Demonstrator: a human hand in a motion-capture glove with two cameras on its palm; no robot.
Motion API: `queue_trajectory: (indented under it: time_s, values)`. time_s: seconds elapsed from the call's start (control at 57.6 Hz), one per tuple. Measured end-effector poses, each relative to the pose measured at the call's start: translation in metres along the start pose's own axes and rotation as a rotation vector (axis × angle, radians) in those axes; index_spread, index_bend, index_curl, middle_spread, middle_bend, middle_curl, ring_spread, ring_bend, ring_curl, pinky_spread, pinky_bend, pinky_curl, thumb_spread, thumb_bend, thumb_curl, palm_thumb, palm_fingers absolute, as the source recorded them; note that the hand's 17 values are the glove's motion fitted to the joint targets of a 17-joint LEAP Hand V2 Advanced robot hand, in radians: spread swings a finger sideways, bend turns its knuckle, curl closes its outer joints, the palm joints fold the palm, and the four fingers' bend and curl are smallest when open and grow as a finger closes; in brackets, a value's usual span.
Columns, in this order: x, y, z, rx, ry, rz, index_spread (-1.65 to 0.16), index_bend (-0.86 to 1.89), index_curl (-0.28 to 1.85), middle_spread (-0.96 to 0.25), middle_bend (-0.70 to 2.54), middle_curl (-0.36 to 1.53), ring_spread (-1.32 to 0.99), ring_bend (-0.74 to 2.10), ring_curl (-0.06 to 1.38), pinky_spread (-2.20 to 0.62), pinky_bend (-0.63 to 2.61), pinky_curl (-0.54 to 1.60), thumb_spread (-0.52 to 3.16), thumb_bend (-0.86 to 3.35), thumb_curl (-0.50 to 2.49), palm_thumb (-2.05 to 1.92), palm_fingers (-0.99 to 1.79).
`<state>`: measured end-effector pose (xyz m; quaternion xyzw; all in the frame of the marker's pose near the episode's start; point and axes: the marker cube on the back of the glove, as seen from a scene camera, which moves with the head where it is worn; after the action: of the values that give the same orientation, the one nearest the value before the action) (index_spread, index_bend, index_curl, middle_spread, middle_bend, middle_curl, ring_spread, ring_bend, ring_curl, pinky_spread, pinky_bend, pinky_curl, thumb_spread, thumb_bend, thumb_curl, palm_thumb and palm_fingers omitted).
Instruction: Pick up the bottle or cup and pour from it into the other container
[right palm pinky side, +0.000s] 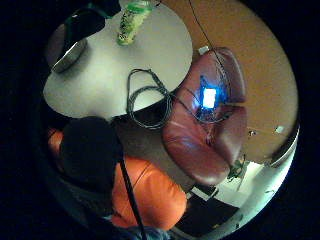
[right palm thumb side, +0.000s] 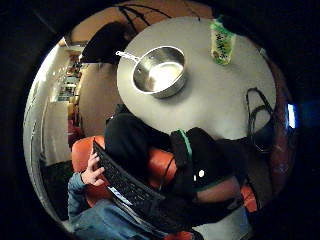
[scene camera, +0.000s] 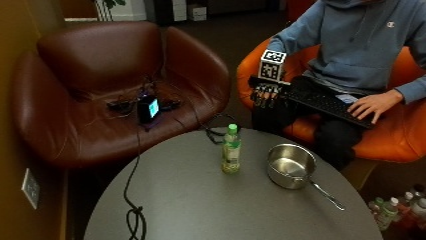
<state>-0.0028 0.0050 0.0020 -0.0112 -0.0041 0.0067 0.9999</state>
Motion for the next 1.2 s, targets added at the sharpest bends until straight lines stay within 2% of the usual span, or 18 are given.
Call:
queue_trajectory:
  time_s: [0.139,0.33,1.198]
  values:
    - [-0.006,-0.005,0.002,-0.005,-0.001,-0.005,-0.29,0.17,0.15,-0.05,0.19,0.12,-0.06,0.31,0.14,0.15,0.43,0.19,0.78,0.23,0.14,0.45,0.42]
    - [0.000,-0.018,0.004,-0.020,-0.007,-0.015,-0.34,0.16,0.21,-0.06,0.18,0.19,-0.07,0.32,0.19,0.18,0.43,0.25,1.00,0.16,0.20,0.49,0.39]
    - [0.053,-0.092,-0.002,-0.034,-0.056,-0.006,-0.36,0.15,0.29,-0.06,0.18,0.28,-0.08,0.32,0.28,0.20,0.40,0.33,1.10,-0.02,0.31,0.59,0.35]
